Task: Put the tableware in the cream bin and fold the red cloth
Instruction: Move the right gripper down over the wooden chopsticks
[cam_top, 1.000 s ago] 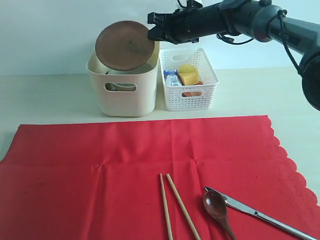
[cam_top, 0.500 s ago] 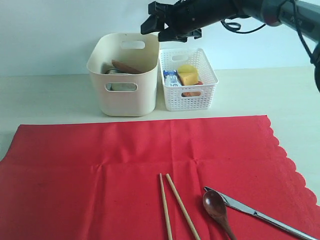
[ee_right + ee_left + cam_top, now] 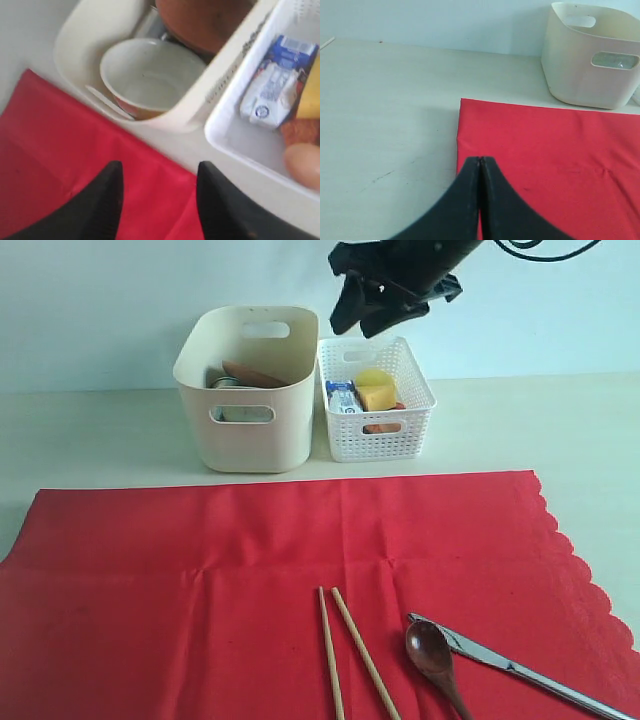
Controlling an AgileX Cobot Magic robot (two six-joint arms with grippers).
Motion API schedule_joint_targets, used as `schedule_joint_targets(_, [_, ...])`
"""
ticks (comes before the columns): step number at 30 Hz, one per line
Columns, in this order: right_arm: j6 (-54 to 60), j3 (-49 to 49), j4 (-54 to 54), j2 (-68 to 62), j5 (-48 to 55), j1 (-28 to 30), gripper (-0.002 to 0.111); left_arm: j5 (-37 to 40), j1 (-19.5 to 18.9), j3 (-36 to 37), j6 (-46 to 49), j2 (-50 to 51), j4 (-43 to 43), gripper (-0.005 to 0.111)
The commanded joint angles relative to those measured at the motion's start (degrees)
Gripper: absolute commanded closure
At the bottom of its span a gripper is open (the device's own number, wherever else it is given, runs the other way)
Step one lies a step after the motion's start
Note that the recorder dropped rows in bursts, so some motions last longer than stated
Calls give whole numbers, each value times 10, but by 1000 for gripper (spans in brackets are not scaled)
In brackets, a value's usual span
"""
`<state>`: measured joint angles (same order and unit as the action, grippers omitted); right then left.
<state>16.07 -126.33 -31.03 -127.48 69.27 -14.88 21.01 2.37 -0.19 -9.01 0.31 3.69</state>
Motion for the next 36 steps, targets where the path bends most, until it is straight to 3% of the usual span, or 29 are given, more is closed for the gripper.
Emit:
schedule_joint_targets(1, [4, 102, 30, 43, 7, 2, 68, -6, -1, 2, 0, -3, 0, 107])
schedule_joint_targets(10, [42, 441, 22, 201, -86, 2, 71, -6, -1, 2, 0, -3, 0, 107])
schedule_joint_targets(15, [50, 595, 27, 331, -168, -48, 71, -6, -1, 2, 0, -3, 0, 107])
schedule_joint_targets(19, [50, 663, 29, 394, -200, -102, 71, -6, -1, 2, 0, -3, 0, 107])
schedule_joint_targets(25, [83, 772, 25, 469, -309, -244, 71, -6, -1, 2, 0, -3, 0, 107])
schedule_joint_targets(32, [83, 779, -38, 420, -383, -254, 71, -6, -1, 2, 0, -3, 0, 107])
schedule_joint_targets(36, [106, 779, -1, 374, -353, -254, 57, -6, -1, 2, 0, -3, 0, 107])
